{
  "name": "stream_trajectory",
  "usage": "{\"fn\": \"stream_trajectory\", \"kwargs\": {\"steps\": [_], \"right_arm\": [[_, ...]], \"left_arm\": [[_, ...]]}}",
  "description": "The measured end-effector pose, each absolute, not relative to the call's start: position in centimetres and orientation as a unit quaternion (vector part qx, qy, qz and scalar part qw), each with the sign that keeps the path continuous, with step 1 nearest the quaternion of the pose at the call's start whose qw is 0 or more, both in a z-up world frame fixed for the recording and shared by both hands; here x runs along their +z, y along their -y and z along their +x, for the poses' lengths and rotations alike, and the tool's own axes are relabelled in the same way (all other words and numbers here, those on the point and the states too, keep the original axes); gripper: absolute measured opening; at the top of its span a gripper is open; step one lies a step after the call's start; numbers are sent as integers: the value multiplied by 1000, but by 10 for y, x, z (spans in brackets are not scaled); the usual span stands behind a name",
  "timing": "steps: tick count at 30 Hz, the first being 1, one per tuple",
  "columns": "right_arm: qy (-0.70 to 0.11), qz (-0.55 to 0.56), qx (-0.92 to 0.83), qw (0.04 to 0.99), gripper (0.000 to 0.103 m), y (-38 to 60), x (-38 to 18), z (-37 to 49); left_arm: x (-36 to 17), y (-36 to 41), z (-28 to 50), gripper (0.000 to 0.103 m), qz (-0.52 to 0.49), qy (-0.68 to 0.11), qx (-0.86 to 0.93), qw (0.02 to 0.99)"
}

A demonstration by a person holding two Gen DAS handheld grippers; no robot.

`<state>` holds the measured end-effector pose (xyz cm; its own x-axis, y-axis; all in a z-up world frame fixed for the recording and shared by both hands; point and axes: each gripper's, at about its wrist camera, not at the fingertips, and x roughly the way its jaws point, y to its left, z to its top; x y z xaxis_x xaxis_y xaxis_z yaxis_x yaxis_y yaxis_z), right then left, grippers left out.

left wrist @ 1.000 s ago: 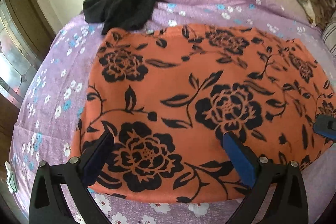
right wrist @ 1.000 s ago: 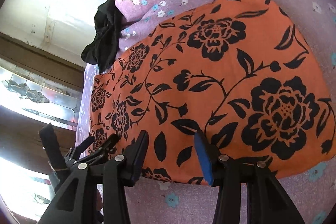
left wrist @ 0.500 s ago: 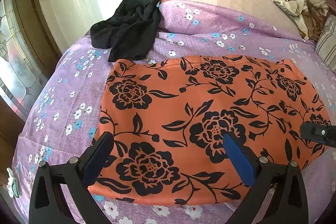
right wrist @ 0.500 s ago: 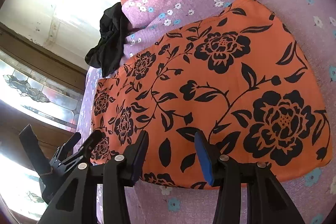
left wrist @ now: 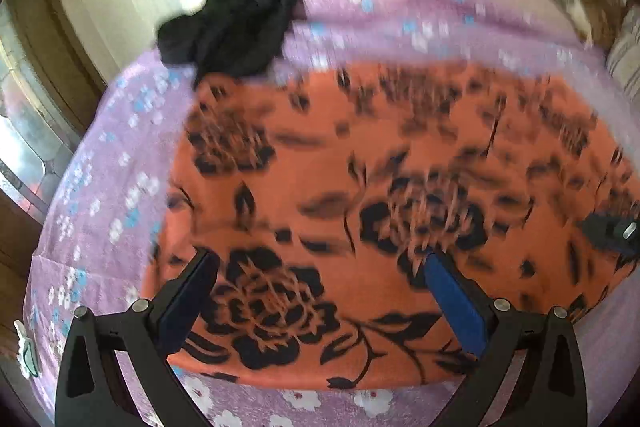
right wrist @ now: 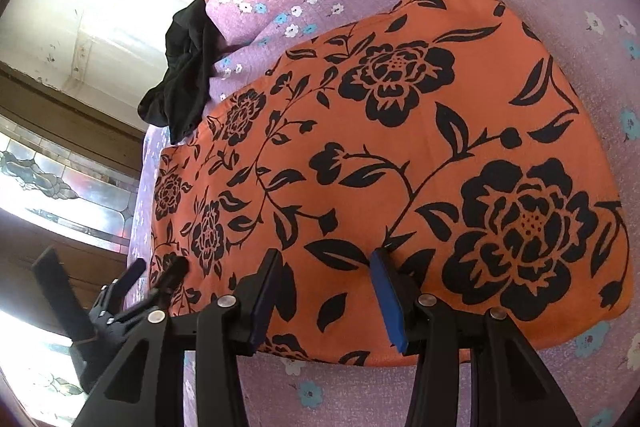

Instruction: Fold small clothes

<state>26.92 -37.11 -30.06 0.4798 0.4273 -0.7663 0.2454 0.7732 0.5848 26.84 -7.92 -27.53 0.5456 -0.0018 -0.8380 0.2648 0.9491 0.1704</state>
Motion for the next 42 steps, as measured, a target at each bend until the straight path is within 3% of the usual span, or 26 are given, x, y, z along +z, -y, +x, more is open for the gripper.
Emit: {"fn": "stream_trajectory", "kwargs": {"steps": [13,24,36,38,39,40,42], "right_arm": [[-455,460,57,760,65,421,-283,215],[-455,529,-50,714,65,460,-318,173],[-364,551,-94,745,67,464,-332,220],[-363,534,-99,757,64,459,-329,224],[-364,526,-102,762,56,457,-328,226],[-367,519,-106,764,39,456,-328,226],[-371,516,-110,764,25,455,-331,229]], "left_arm": [[-258,37,251,103,89,-466,-44,879],[-266,-36,253,103,33,-504,36,862],[-267,-54,292,103,11,-519,25,854],[-266,-59,293,103,12,-515,36,857],[-264,-62,294,103,11,-514,41,857],[-264,-68,297,103,7,-515,46,856],[-266,-80,302,103,-10,-522,53,851]]}}
